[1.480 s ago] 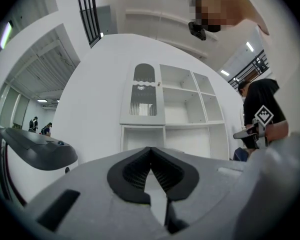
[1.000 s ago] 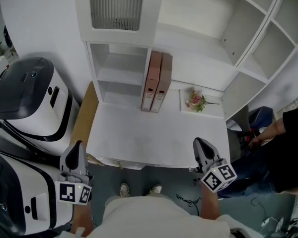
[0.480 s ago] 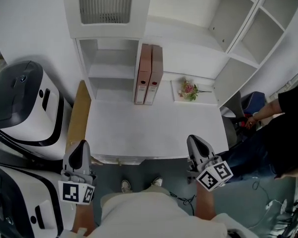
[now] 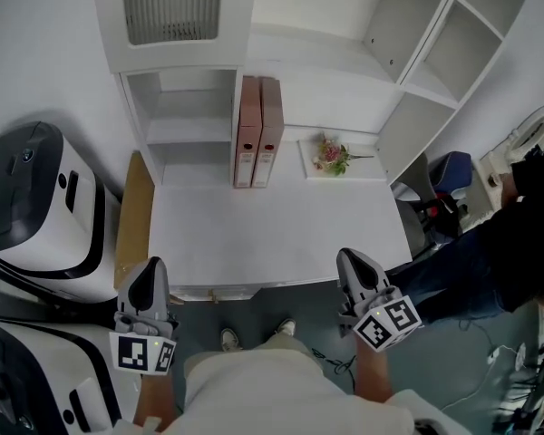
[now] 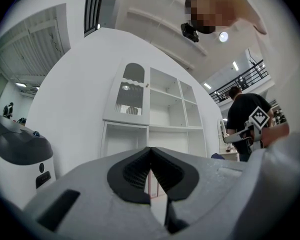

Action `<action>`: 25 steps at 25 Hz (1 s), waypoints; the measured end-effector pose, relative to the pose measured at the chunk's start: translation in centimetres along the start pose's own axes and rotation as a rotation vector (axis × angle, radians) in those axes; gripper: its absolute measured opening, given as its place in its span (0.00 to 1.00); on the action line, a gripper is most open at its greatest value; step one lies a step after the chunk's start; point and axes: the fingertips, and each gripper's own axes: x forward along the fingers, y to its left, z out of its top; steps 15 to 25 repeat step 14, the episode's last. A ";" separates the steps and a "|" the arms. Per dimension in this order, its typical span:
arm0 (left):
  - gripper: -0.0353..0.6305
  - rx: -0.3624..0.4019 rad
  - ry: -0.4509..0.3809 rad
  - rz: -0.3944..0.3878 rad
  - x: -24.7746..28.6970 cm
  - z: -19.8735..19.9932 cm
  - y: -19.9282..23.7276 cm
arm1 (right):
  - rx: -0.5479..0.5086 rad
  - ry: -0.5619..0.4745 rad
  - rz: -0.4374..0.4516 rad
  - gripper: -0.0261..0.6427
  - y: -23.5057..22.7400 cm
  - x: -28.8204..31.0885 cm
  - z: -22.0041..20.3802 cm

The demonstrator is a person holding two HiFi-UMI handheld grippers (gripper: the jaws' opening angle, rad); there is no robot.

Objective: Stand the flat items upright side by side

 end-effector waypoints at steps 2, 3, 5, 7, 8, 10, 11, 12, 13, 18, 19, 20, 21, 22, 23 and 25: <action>0.08 0.002 0.004 -0.005 0.2 -0.1 0.0 | 0.002 0.006 -0.010 0.04 -0.1 -0.2 -0.3; 0.08 -0.001 0.005 -0.006 0.2 -0.1 0.0 | 0.004 0.008 -0.014 0.04 -0.2 -0.3 -0.4; 0.08 -0.003 0.006 -0.006 0.2 -0.2 0.1 | 0.007 0.010 -0.018 0.04 -0.1 -0.4 -0.6; 0.08 -0.002 0.009 -0.007 0.2 -0.2 0.1 | 0.005 0.011 -0.021 0.04 -0.1 -0.5 -0.7; 0.08 -0.002 0.011 -0.008 0.2 -0.3 0.1 | 0.003 0.012 -0.022 0.04 -0.1 -0.5 -0.7; 0.08 -0.003 0.014 -0.012 0.3 -0.5 0.0 | -0.007 0.012 -0.024 0.04 -0.1 -0.4 -0.7; 0.08 -0.001 0.014 -0.013 0.3 -0.5 0.0 | -0.014 0.013 -0.025 0.04 0.0 -0.3 -0.7; 0.08 0.000 0.013 -0.014 0.4 -0.5 -0.1 | -0.021 0.013 -0.026 0.04 0.0 -0.2 -0.8; 0.08 0.001 0.013 -0.014 0.5 -0.6 0.0 | -0.026 0.014 -0.027 0.04 0.1 -0.1 -0.9; 0.08 0.003 0.012 -0.015 0.5 -0.6 0.0 | -0.032 0.015 -0.027 0.04 0.2 -0.1 -0.9; 0.08 0.003 0.012 -0.015 0.5 -0.6 0.0 | -0.032 0.015 -0.027 0.04 0.2 -0.1 -0.9; 0.08 0.003 0.012 -0.015 0.5 -0.6 0.0 | -0.032 0.015 -0.027 0.04 0.2 -0.1 -0.9; 0.08 0.003 0.012 -0.015 0.5 -0.6 0.0 | -0.032 0.015 -0.027 0.04 0.2 -0.1 -0.9; 0.08 0.003 0.012 -0.015 0.5 -0.6 0.0 | -0.032 0.015 -0.027 0.04 0.2 -0.1 -0.9; 0.08 0.003 0.012 -0.015 0.5 -0.6 0.0 | -0.032 0.015 -0.027 0.04 0.2 -0.1 -0.9; 0.08 0.003 0.012 -0.015 0.5 -0.6 0.0 | -0.032 0.015 -0.027 0.04 0.2 -0.1 -0.9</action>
